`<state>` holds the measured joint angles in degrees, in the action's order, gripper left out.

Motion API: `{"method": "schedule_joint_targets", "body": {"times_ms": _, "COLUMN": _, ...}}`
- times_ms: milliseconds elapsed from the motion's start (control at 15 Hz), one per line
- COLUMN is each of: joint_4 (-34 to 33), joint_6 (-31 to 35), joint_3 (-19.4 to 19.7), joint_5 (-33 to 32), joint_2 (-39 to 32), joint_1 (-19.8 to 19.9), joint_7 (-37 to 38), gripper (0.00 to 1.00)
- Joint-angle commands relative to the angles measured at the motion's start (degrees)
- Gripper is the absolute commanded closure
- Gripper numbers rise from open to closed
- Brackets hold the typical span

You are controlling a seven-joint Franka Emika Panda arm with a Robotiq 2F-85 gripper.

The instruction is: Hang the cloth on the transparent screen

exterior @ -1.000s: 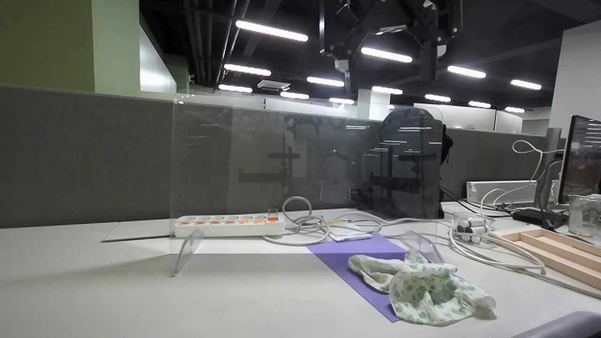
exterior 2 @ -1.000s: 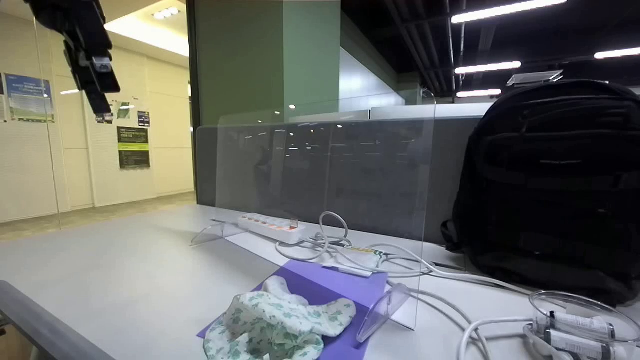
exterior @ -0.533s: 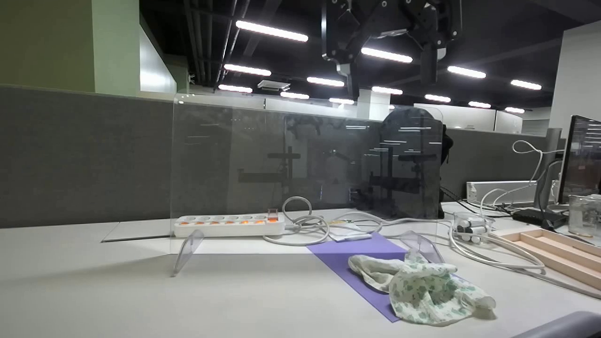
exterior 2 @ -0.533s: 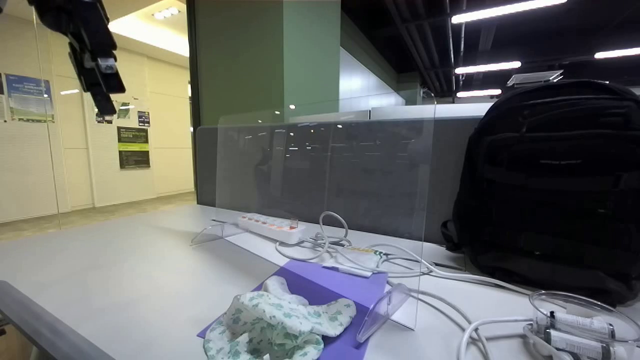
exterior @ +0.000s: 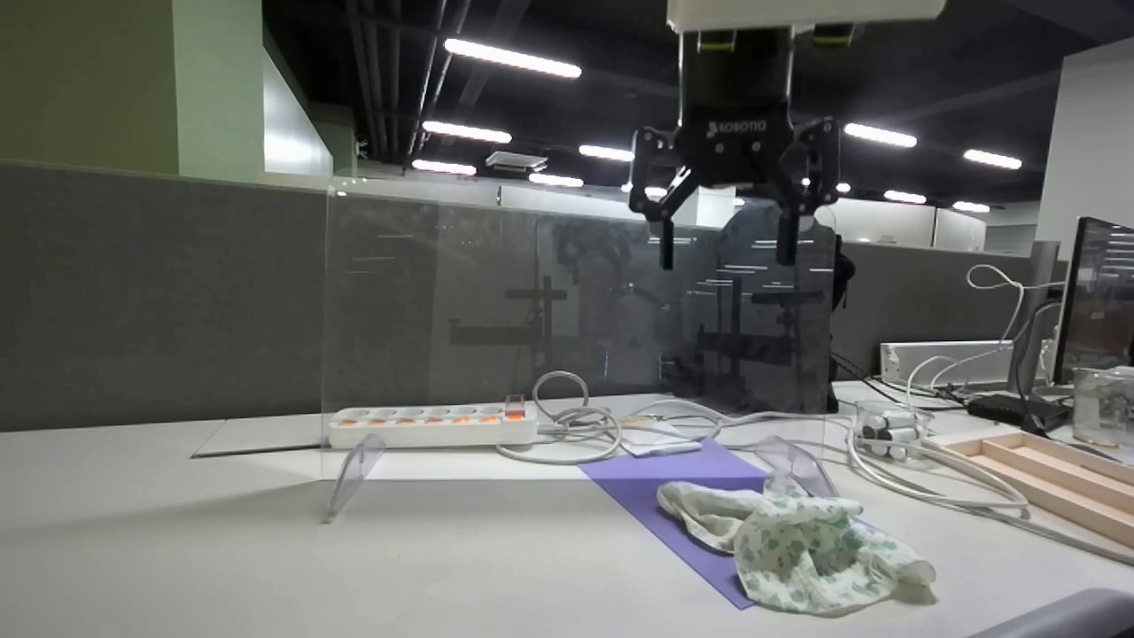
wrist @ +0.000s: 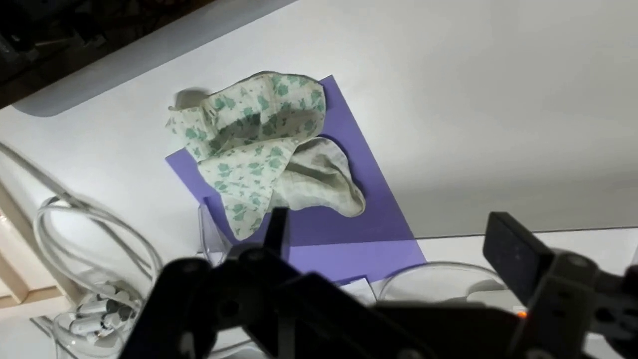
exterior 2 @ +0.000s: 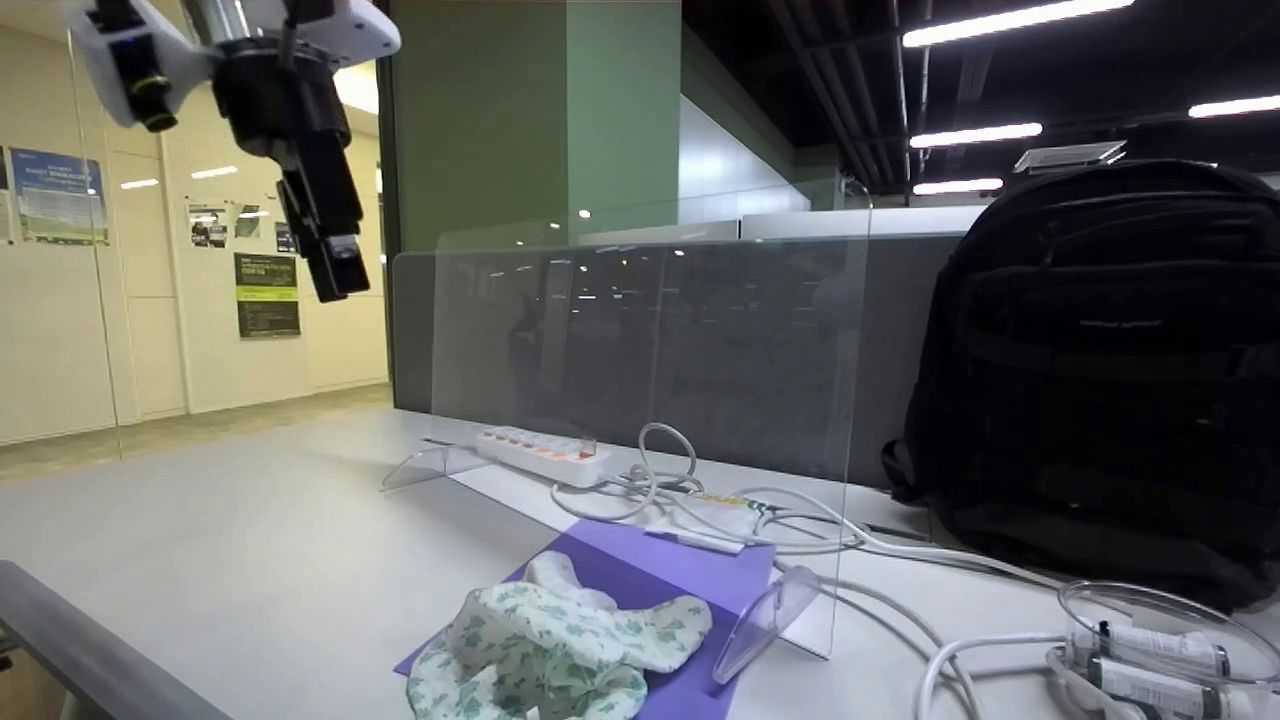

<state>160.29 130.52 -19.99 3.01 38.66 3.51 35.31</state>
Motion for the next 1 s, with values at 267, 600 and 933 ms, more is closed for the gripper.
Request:
{"method": "schedule_joint_targets", "body": {"times_ms": 267, "joint_4": -0.2, "joint_6": 4.7, "joint_3": 9.0, "joint_5": 1.5, "joint_2": -7.6, "joint_1": 0.4, "joint_7": -3.8, "gripper": 0.0}}
{"method": "schedule_joint_targets", "body": {"times_ms": 600, "joint_4": -0.2, "joint_6": 13.5, "joint_3": 8.5, "joint_5": -2.8, "joint_2": -13.5, "joint_1": 6.1, "joint_7": 1.5, "gripper": 0.0}}
{"method": "schedule_joint_targets", "body": {"times_ms": 933, "joint_4": -0.1, "joint_6": 21.5, "joint_3": 9.2, "joint_5": -8.4, "joint_2": -23.0, "joint_1": 12.9, "joint_7": 7.3, "gripper": 0.0}}
